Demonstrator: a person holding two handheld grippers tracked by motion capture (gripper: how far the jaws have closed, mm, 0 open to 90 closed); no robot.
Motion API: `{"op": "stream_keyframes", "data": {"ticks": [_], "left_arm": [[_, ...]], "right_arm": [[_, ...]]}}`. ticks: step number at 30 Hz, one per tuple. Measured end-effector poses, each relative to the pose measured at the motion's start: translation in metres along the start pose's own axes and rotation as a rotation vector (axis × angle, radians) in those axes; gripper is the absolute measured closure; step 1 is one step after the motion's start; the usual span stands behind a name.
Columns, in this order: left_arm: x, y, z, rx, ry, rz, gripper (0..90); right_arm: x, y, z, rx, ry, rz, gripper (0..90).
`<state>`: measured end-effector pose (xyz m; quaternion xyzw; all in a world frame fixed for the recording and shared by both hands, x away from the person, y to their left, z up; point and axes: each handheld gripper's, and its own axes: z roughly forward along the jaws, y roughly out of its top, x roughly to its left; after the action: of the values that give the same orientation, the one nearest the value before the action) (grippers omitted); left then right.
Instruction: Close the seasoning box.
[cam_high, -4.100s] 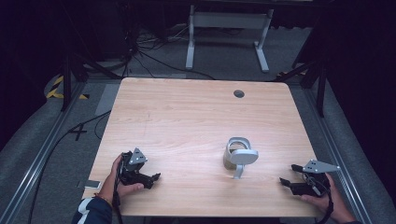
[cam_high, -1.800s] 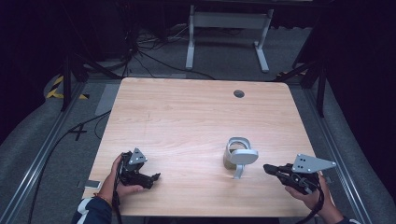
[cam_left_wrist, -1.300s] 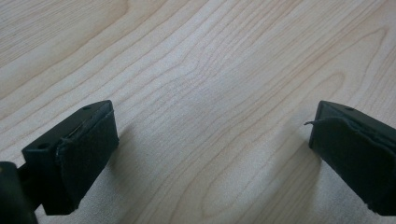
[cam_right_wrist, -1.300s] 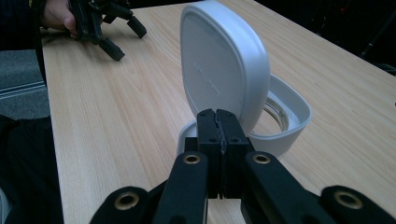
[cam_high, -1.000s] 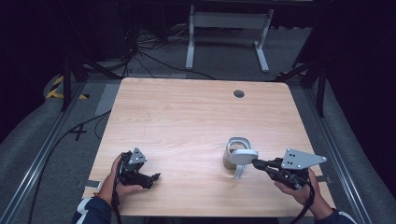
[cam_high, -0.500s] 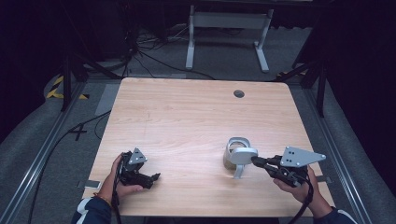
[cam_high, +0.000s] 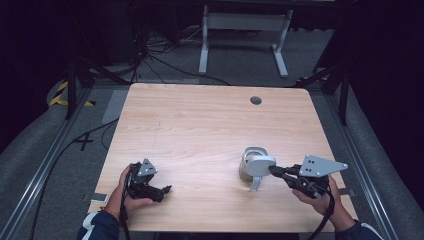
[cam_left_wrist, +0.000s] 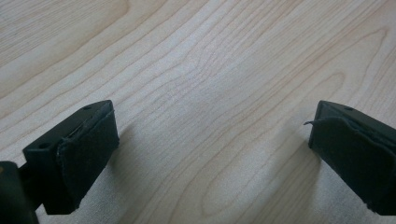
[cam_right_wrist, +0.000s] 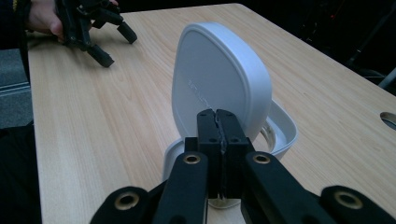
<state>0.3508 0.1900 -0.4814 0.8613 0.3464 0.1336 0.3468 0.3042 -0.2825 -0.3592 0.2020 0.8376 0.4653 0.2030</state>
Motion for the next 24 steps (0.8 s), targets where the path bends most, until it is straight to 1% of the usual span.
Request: {"op": "stream_keyframes", "data": {"ticks": [6, 8, 13, 15, 20, 24], "left_arm": [[0.000, 0.000, 0.000, 0.000, 0.001, 0.000, 1.8], [0.000, 0.000, 0.000, 0.000, 0.000, 0.000, 1.7], [0.000, 0.000, 0.000, -0.001, 0.000, 0.000, 1.8], [0.000, 0.000, 0.000, 0.000, 0.000, 0.000, 1.8], [0.000, 0.000, 0.000, 0.000, 0.000, 0.000, 1.8], [0.000, 0.000, 0.000, 0.000, 0.000, 0.000, 1.8]], "right_arm": [[-0.004, 0.002, 0.006, 0.005, -0.008, -0.003, 89.9], [-0.008, 0.003, 0.010, 0.008, -0.013, -0.006, 90.0], [-0.012, 0.003, 0.014, 0.011, -0.019, 0.001, 89.9], [-0.012, 0.003, 0.014, 0.014, -0.017, 0.008, 89.9], [-0.012, 0.002, 0.012, 0.016, -0.020, 0.003, 89.9], [-0.015, -0.001, 0.007, 0.022, -0.029, 0.003, 89.8]]}}
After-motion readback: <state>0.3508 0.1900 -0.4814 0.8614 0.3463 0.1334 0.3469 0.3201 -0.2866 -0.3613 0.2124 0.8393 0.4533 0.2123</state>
